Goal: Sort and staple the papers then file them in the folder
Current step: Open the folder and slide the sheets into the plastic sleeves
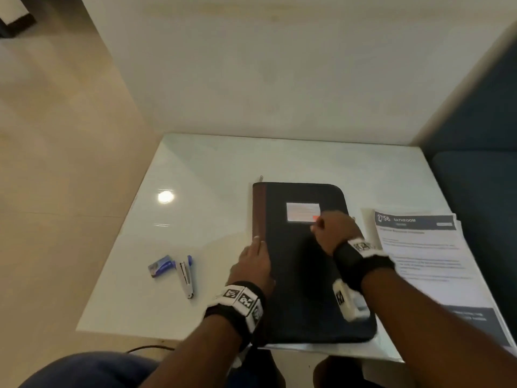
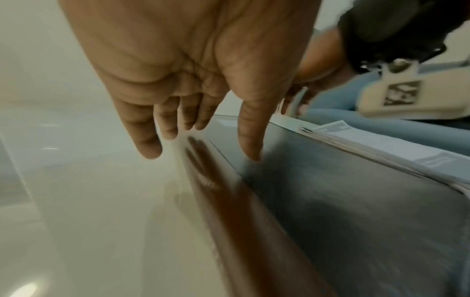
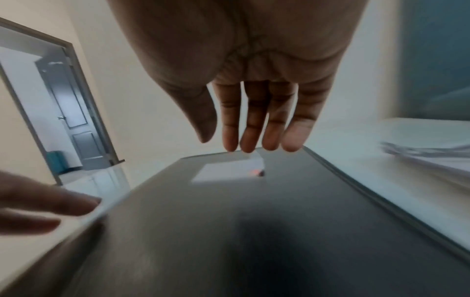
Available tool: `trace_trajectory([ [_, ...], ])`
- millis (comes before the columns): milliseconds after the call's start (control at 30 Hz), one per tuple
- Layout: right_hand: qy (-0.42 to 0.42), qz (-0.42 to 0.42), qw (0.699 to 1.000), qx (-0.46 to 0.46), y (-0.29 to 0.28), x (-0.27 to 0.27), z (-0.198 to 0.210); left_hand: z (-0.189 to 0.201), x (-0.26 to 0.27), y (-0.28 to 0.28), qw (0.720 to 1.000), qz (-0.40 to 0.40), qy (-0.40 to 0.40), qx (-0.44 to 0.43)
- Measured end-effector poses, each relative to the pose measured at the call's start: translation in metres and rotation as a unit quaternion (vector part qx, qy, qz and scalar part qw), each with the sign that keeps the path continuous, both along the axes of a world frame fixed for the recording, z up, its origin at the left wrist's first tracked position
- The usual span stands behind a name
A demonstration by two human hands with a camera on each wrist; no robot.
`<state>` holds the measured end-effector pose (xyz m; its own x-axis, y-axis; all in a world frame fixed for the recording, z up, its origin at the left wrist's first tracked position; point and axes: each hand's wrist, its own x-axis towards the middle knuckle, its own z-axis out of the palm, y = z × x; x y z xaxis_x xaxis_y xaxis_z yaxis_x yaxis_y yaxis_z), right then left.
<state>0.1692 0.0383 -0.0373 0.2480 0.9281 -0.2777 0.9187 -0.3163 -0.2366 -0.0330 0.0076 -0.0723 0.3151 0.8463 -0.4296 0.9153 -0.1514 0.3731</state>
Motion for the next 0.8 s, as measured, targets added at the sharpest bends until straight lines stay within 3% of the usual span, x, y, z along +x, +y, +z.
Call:
trace_trajectory([
  [133,0.009,0.073,0.997,0.023,0.104,-0.033,0.003,-0.001,0.023,0.033,0.999,-0.035,-0.01,-0.013],
  [300,-0.014,0.058,0.998,-0.016,0.191,-0.062,-0.023,-0.009,0.032,0.047,0.998,-0.011,-0.055,-0.032],
  [467,-0.031,0.065,0.994,-0.08,0.218,-0.079,-0.049,-0.022,0.031,0.045,0.995,-0.007,-0.092,-0.029],
  [800,-0.023,0.056,0.994,-0.092,0.233,-0.074,-0.048,-0.031,0.042,0.054,0.994,-0.012,-0.044,-0.099],
])
